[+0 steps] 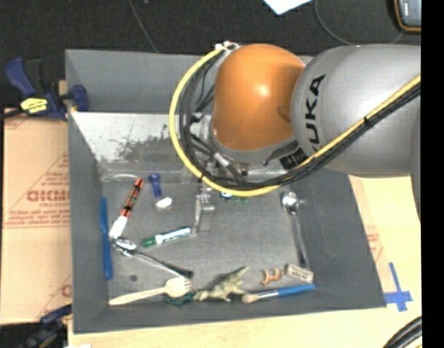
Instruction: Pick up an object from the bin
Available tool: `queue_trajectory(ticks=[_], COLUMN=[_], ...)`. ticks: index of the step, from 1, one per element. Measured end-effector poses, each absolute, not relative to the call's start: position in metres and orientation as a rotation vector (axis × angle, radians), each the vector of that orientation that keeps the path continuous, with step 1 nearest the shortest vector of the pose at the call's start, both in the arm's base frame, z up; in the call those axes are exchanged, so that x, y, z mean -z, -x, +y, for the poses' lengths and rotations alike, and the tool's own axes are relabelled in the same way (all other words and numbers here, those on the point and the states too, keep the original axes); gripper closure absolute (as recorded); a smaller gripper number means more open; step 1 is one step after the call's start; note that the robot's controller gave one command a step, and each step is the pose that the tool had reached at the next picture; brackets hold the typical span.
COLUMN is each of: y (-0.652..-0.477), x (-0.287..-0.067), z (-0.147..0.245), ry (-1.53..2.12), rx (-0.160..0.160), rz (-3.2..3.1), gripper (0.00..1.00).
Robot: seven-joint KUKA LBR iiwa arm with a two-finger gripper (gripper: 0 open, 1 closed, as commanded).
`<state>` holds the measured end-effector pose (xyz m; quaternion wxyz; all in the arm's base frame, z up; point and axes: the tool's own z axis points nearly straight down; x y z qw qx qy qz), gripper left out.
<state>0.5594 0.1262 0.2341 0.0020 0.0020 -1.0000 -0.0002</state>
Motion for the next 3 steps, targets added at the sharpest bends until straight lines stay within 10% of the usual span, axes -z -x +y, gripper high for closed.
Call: queue_trajectory(ticks=[1,2,3], y=[-0.561,-0.580,-0.579], x=[-0.238,-0.121,-0.144], z=[0.125,0.127,0.130], ry=[0.000,-0.197,-0.289], rx=[0.002,0.001,0.001], rz=[-3.145,-3.144,-3.143], gripper=[0.00,0.00,0.00])
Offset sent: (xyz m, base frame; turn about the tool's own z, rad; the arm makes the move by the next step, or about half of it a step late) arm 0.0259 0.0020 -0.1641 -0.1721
